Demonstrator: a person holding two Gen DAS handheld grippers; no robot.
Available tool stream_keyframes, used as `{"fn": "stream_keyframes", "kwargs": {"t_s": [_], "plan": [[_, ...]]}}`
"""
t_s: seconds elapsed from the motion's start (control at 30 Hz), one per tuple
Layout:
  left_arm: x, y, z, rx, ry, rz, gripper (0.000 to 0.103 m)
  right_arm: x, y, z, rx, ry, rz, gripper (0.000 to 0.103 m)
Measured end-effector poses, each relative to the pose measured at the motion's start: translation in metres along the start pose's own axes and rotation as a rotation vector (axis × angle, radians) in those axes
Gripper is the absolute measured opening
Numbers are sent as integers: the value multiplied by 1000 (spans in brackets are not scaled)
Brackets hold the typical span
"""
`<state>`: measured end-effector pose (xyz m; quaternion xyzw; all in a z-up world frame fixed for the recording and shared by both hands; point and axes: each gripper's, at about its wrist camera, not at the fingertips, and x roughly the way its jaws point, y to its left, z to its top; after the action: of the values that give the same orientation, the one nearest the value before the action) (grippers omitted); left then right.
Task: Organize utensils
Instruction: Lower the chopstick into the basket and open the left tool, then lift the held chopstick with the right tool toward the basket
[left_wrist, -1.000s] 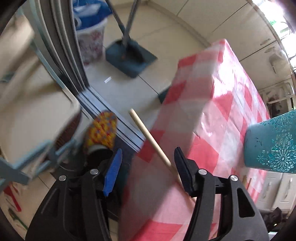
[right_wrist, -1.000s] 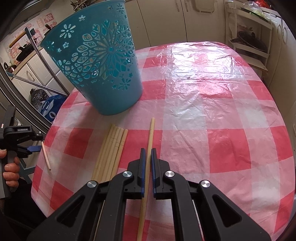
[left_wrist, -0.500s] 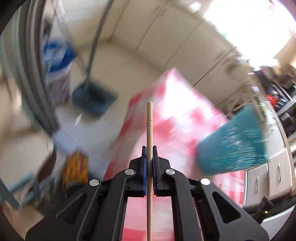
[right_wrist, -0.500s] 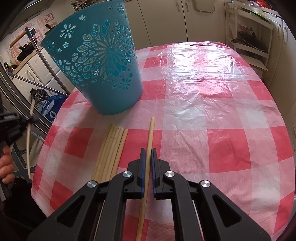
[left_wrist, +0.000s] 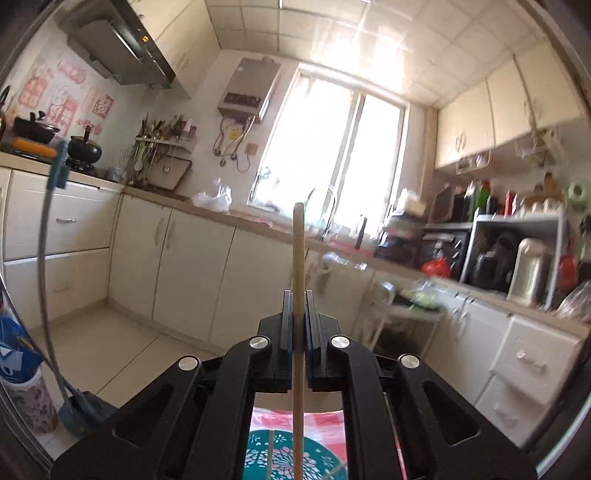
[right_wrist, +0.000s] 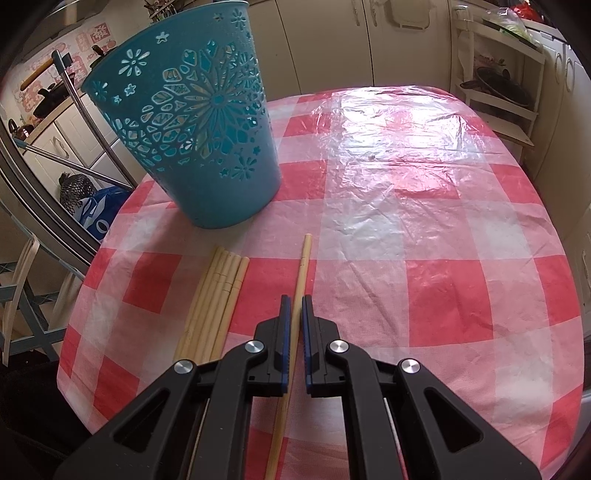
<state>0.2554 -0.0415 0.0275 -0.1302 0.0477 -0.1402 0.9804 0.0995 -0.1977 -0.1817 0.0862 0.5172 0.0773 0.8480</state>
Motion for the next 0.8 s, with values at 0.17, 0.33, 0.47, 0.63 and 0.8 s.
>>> {"fn": "stream_keyframes", "kwargs": {"t_s": [0.17,0.33,0.47,0.63,0.8], "plan": [[33,-5,-46,72,155,83,6,-2,-6,1,10,1,0,6],[22,14,-76,79,246,111,24,-5,-9,-1,29,11,38,7],[-7,26,-77,79,255,125,52,-6,-8,-1,42,9,55,8],[-50,38,-75,41,226,145,71,-6,-8,-1,59,3,86,12],[-55,64,-90,-36,301,170,76,0,3,0,6,-5,8,12]]}}
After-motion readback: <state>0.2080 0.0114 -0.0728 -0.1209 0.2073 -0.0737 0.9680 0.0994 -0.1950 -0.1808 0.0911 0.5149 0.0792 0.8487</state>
